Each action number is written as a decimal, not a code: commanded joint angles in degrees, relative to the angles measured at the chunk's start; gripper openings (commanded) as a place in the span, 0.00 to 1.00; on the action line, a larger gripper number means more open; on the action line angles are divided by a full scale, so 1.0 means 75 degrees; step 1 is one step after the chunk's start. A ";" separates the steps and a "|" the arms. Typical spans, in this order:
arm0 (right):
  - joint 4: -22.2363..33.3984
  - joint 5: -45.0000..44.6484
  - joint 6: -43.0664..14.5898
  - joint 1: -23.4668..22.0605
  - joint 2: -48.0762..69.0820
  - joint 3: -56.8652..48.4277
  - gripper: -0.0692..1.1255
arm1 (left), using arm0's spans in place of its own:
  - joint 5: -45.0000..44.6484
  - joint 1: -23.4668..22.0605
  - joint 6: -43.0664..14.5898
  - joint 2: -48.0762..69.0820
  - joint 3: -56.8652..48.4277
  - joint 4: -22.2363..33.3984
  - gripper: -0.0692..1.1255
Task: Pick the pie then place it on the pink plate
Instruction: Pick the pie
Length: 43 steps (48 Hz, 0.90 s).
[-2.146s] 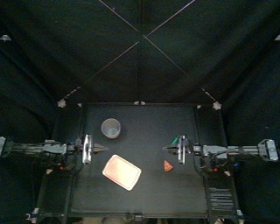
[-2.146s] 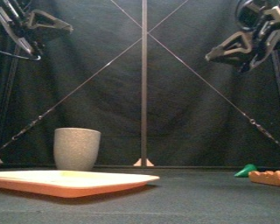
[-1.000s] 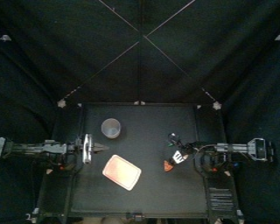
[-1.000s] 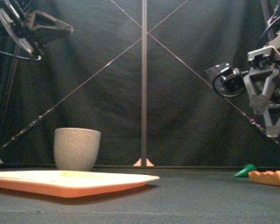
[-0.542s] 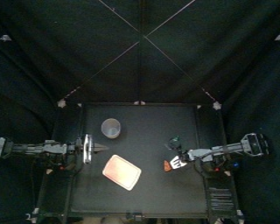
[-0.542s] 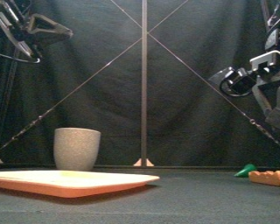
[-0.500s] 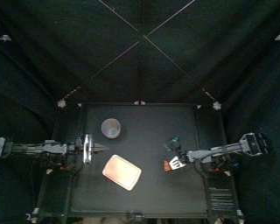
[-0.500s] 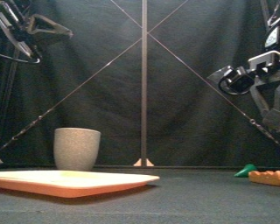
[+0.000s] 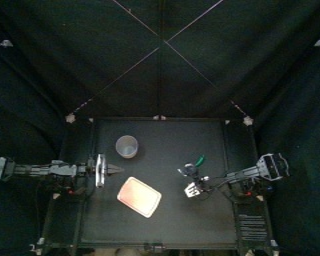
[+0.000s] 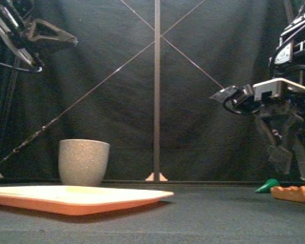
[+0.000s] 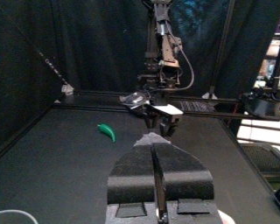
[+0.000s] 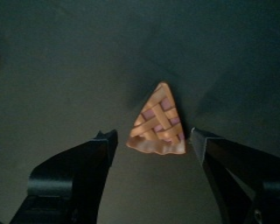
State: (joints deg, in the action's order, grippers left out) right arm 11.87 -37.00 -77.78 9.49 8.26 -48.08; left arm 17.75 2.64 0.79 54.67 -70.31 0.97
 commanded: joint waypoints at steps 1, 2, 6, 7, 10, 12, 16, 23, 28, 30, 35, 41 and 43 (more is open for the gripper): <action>0.0035 0.0082 -0.0012 -0.0023 -0.0059 0.0059 0.89 | 0.0070 0.0012 0.0000 -0.0023 0.0082 0.0012 0.08; 0.0035 0.0094 -0.0012 -0.0012 -0.0070 0.0047 0.89 | 0.0070 0.0012 0.0000 -0.0023 0.0082 0.0012 0.08; 0.0035 0.0188 -0.0012 -0.0094 -0.0152 -0.0012 0.89 | 0.0070 0.0035 0.0000 -0.0023 0.0082 -0.0012 0.08; 0.0035 0.0234 -0.0012 -0.0105 -0.0188 -0.0023 0.89 | 0.0059 0.0047 0.0000 -0.0035 0.0082 -0.0012 0.08; 0.0035 0.0434 -0.0012 -0.0199 -0.0246 -0.0059 0.89 | 0.0059 0.0082 0.0000 -0.0023 0.0082 -0.0012 0.08; 0.0047 0.0551 -0.0012 -0.0234 -0.0270 -0.0082 0.89 | 0.0070 0.0117 0.0000 -0.0023 0.0082 -0.0012 0.08; 0.0070 0.0645 -0.0012 -0.0305 -0.0328 -0.0105 0.89 | 0.0070 0.0176 0.0000 -0.0023 0.0047 -0.0012 0.08; 0.0070 0.0645 -0.0012 -0.0340 -0.0422 -0.0141 0.89 | 0.0070 0.0223 0.0000 -0.0023 -0.0012 -0.0012 0.08; 0.0035 0.0633 -0.0012 -0.0340 -0.0445 -0.0211 0.89 | 0.0070 0.0223 0.0000 -0.0023 -0.0035 -0.0012 0.08; 0.0012 0.0621 -0.0012 -0.0328 -0.0457 -0.0246 0.88 | 0.0070 0.0223 0.0000 -0.0023 -0.0035 -0.0012 0.08; -0.0035 0.0563 -0.0012 -0.0340 -0.0492 -0.0258 0.84 | 0.0059 0.0223 0.0000 -0.0023 -0.0047 -0.0012 0.08; -0.0047 0.0504 -0.0012 -0.0305 -0.0492 -0.0141 0.71 | 0.0070 0.0223 0.0000 -0.0012 -0.0035 -0.0012 0.08; -0.0023 0.0504 -0.0012 -0.0305 -0.0492 -0.0082 0.67 | 0.0070 0.0223 0.0000 -0.0012 -0.0035 -0.0012 0.08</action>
State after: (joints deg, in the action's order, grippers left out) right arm 11.69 -33.22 -77.78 7.21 4.13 -49.75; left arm 17.75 4.13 0.79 54.67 -71.46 0.97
